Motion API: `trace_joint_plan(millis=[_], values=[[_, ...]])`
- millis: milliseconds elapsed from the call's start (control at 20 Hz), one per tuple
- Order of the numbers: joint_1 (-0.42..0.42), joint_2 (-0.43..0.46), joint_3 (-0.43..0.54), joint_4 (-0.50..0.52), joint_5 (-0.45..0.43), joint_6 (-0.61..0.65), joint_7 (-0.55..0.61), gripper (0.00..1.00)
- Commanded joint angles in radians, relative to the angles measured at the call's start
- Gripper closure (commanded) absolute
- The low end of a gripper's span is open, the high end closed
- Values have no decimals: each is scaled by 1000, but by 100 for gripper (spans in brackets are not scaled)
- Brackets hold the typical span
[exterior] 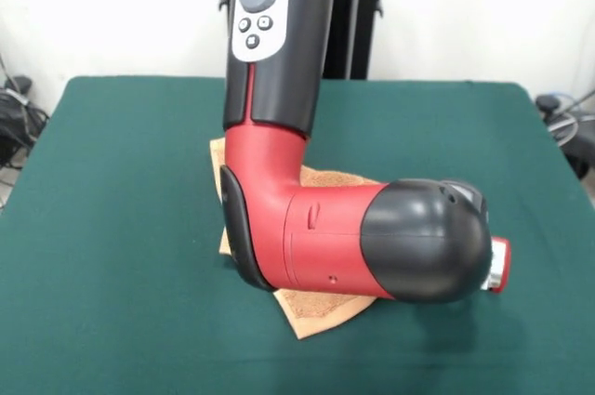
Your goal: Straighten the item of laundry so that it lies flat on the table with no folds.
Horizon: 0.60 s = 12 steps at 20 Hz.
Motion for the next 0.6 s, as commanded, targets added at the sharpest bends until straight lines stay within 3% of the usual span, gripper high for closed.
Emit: trace_joint_plan(millis=[50,450,600], values=[[122,361,106,56,-75,-552,163,0],[146,438,115,-43,-84,-533,188,0],[183,439,74,-64,-163,-650,175,0]])
